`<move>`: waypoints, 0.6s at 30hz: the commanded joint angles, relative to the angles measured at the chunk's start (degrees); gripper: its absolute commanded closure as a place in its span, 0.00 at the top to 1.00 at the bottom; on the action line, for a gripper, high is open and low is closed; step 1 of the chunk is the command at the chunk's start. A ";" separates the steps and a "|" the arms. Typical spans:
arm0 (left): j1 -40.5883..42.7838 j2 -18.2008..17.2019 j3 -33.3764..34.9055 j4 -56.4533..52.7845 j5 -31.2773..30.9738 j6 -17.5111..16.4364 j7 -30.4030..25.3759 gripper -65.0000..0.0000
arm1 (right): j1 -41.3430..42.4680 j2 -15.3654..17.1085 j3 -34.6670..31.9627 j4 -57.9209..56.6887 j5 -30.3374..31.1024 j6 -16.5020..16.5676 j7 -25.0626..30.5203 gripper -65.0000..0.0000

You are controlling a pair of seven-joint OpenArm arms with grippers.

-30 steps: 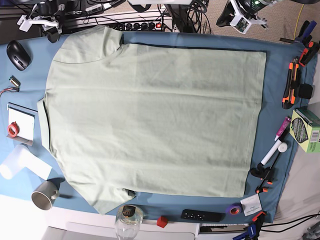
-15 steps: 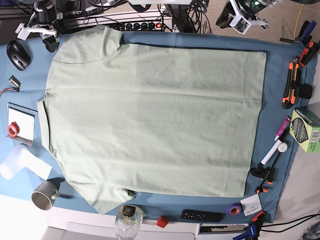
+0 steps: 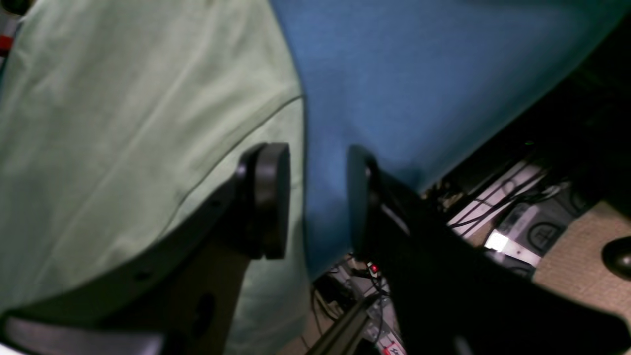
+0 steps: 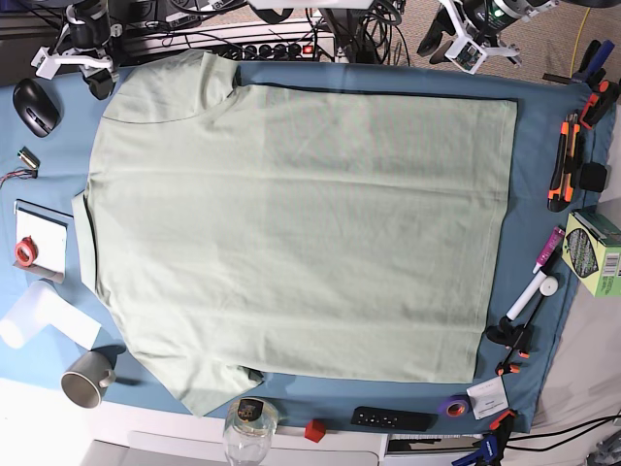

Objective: Fold the T-shirt properly
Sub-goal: 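Move the right gripper down to the shirt's shoulder corner and pinch it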

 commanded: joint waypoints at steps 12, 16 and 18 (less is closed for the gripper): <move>0.48 -0.42 -0.15 0.87 -0.72 -0.22 -0.68 0.20 | 2.29 1.31 -10.03 -4.52 -2.89 0.57 1.51 0.31; 0.31 -0.44 -0.15 0.87 -0.72 -0.22 -0.68 0.20 | 1.97 1.25 -10.05 -4.50 -3.08 0.57 -0.79 0.31; -0.02 -0.44 -0.15 0.87 -0.74 -0.24 -0.68 0.20 | 1.79 1.22 -10.08 -4.50 -3.06 0.57 -2.84 0.31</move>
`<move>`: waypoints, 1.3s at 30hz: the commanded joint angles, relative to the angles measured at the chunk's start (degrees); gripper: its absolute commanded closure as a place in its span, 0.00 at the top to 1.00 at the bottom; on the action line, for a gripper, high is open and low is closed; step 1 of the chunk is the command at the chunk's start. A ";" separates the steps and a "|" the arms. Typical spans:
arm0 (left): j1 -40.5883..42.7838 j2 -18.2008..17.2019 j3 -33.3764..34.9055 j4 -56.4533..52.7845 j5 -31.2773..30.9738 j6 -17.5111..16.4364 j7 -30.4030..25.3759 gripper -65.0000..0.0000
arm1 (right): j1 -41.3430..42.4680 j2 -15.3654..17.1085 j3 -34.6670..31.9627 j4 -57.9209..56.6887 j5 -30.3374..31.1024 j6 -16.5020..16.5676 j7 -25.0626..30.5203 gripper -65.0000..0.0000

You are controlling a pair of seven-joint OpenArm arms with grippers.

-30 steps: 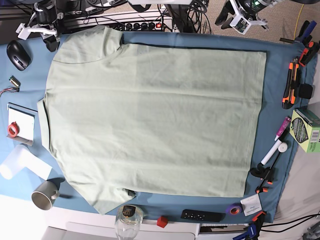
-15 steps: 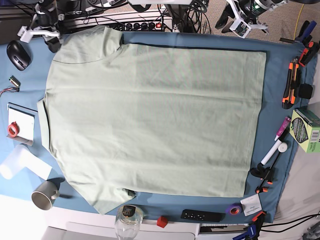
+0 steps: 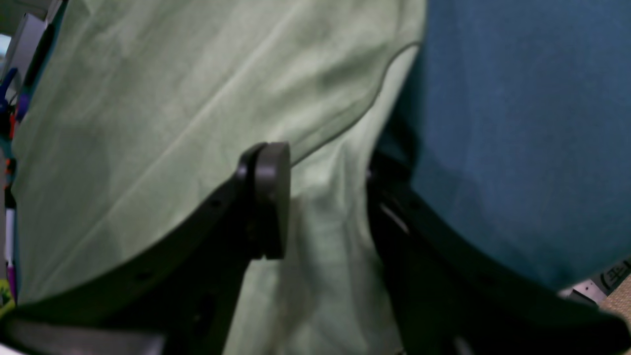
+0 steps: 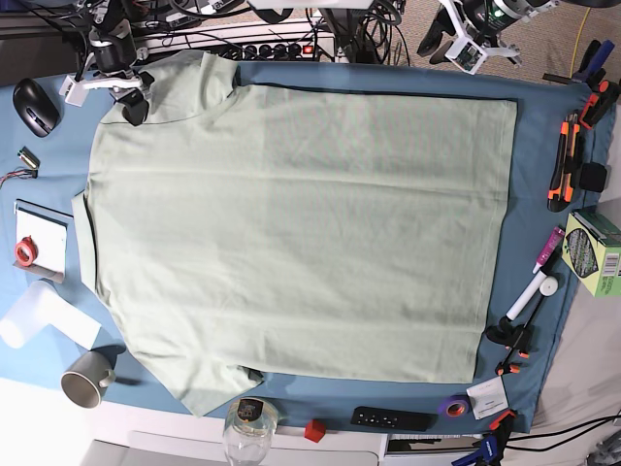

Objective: Fold the T-shirt properly
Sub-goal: 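Move the right gripper down to the shirt's shoulder corner and pinch it, then move the left gripper to the other shoulder corner and pinch it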

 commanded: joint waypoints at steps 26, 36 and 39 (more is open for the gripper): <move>-5.01 -0.44 -0.17 0.87 -0.57 5.53 2.54 0.20 | -5.51 0.02 -0.35 -0.15 -3.48 -0.70 -8.37 0.00; -9.18 -0.46 -13.57 0.85 -5.49 9.51 7.13 0.34 | -5.49 0.02 -0.35 -0.15 -4.63 -0.72 -8.28 0.00; -9.16 -0.46 -19.82 0.85 -9.40 9.51 8.44 0.40 | -5.46 0.04 -0.33 -0.15 -4.63 -0.72 -8.24 0.00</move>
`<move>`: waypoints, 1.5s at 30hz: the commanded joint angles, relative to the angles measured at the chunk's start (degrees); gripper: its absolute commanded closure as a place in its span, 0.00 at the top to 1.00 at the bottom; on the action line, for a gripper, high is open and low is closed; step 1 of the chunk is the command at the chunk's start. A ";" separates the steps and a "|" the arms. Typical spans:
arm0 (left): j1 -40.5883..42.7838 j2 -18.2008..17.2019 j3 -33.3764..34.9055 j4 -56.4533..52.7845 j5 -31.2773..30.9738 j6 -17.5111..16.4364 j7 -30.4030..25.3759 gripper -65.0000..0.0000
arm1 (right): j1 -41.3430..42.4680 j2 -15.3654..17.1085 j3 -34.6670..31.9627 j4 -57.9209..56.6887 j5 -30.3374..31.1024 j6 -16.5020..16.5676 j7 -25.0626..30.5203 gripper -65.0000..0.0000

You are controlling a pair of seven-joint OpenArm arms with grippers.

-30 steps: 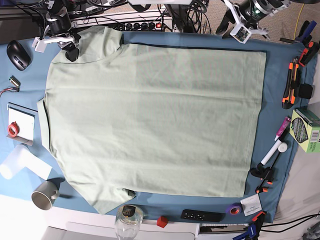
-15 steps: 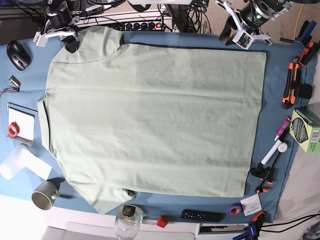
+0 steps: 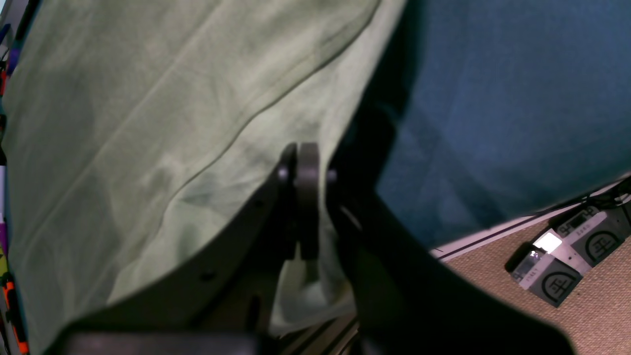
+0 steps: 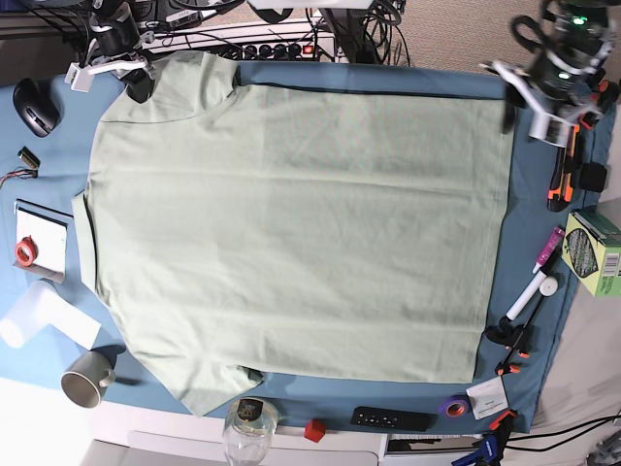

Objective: Fold the T-shirt properly
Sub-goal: 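Move the left gripper to the other shoulder corner and pinch it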

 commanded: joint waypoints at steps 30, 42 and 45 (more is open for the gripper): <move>-7.87 -0.15 -8.55 -30.75 -32.48 -10.10 10.14 0.40 | -1.07 -0.02 -0.28 -0.61 -4.55 -2.25 -5.18 0.00; -8.57 -0.17 -4.37 -30.71 -35.21 -15.02 12.83 0.40 | -1.09 -0.02 -0.28 -0.61 -4.55 -2.25 -4.68 0.00; -9.66 -0.17 -1.84 -30.71 -34.95 -15.80 12.83 0.40 | -1.09 -0.02 -0.28 -0.61 -4.55 -2.25 -4.04 0.00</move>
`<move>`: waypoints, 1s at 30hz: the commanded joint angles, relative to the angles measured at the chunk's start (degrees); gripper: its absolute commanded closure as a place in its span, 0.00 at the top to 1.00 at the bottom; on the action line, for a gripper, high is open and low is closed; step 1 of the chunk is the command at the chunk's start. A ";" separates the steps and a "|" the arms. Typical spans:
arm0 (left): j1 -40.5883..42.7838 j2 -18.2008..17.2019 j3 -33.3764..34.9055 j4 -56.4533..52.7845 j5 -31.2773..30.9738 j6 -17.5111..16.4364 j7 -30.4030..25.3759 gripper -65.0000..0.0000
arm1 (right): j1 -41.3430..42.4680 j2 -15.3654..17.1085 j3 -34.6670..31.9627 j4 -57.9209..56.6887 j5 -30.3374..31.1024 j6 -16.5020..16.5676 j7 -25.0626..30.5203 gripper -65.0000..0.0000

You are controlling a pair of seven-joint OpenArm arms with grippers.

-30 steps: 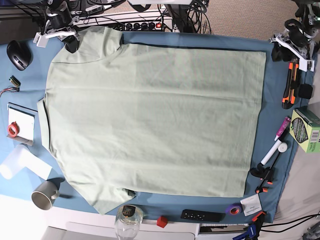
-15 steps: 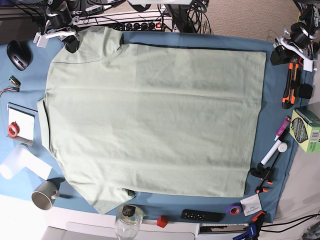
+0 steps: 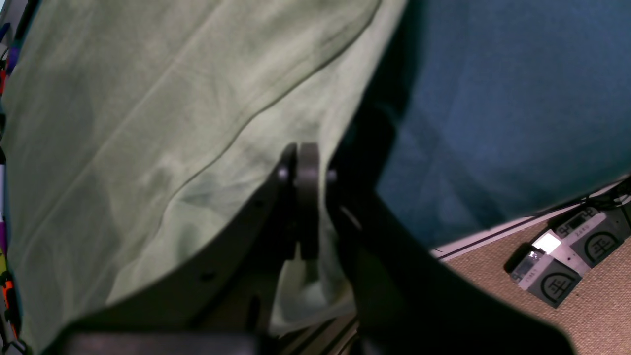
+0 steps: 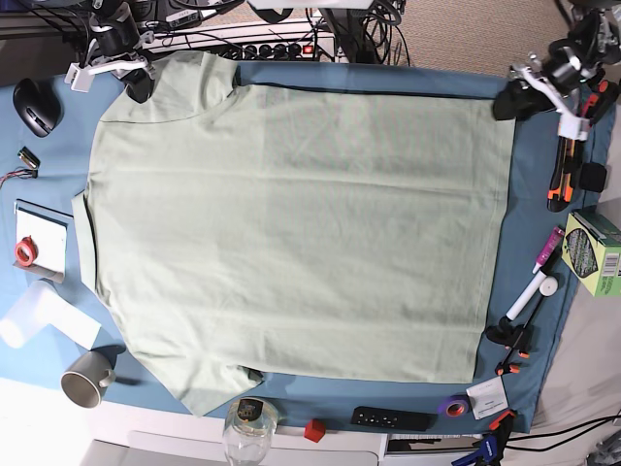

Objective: Fold the T-shirt properly
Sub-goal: 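Move the left gripper to the other shoulder corner and pinch it, then lift both shoulder corners and pull the shirt toward the robot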

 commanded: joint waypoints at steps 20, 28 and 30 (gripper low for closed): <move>-1.25 -0.52 1.73 0.11 8.13 0.52 -3.30 0.00 | -1.07 -0.13 -0.28 -0.61 -3.30 -0.68 -3.98 0.00; -1.22 -0.52 1.73 0.11 8.11 0.52 -3.21 0.00 | -1.09 -0.11 -0.26 -0.61 -3.43 3.13 -4.68 0.00; -1.20 -0.50 1.73 0.11 8.09 0.52 -2.82 0.00 | -1.09 -0.11 -0.26 -0.59 -3.43 3.23 -4.83 0.00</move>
